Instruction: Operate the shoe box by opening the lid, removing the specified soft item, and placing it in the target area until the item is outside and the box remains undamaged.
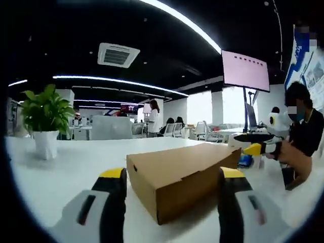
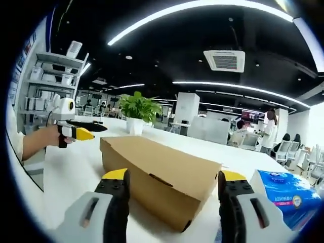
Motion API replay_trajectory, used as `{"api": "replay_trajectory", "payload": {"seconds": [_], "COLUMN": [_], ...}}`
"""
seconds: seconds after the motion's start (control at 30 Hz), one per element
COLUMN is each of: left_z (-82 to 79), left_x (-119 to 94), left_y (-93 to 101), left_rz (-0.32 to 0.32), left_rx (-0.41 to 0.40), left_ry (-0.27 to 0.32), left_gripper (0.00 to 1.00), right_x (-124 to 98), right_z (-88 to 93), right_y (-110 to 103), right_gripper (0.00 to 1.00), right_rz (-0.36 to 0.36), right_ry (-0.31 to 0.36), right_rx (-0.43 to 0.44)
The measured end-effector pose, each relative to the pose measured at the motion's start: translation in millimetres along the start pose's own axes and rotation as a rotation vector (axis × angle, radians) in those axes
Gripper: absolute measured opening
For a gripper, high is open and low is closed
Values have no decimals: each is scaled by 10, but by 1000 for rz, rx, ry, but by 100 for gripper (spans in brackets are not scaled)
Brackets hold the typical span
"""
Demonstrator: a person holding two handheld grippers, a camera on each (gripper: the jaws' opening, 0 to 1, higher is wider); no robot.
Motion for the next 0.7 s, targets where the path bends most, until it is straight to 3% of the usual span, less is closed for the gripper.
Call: {"api": "replay_trajectory", "payload": {"seconds": [0.03,0.13,0.2,0.3,0.4,0.5,0.6,0.7], "left_z": [40,121,121,151,192,194,135,138], "left_x": [-2,3,32,79,124,142,154,174], "left_y": [-24,-150,-113,-64,-47,-10,-22,4], "left_rz": [0,-71,-63,-63,-78,-46,-83,-75], "left_rx": [-24,6,18,62,86,73,150,152], "left_ry": [-14,-28,-25,-55,-69,-61,-30,-38], "left_gripper": [76,77,80,80,79,76,74,72], "right_x": [26,98,130,174,192,202,200,220], "right_z": [24,78,102,168,180,189,206,219], "right_y": [12,-9,-2,14,-14,-12,21,32], "right_gripper": [74,74,74,74,75,75,74,74], "right_rz": [14,-14,-17,12,-13,-44,-29,-29], "right_ry": [-15,-26,-20,-51,-41,-29,-35,-42], "right_rx": [-39,14,35,-38,2,104,90,81]}}
Point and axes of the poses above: the point that each gripper's makers call its tool centre point, and the gripper's own axes: x roughly forward along the fingers, y roughly to its right, z roughly out of its underside, the point moved 3 cm from there along -x, roughly backward along the fingers, and after that the axes turned 5 degrees about -y, right-handed, at the moved point
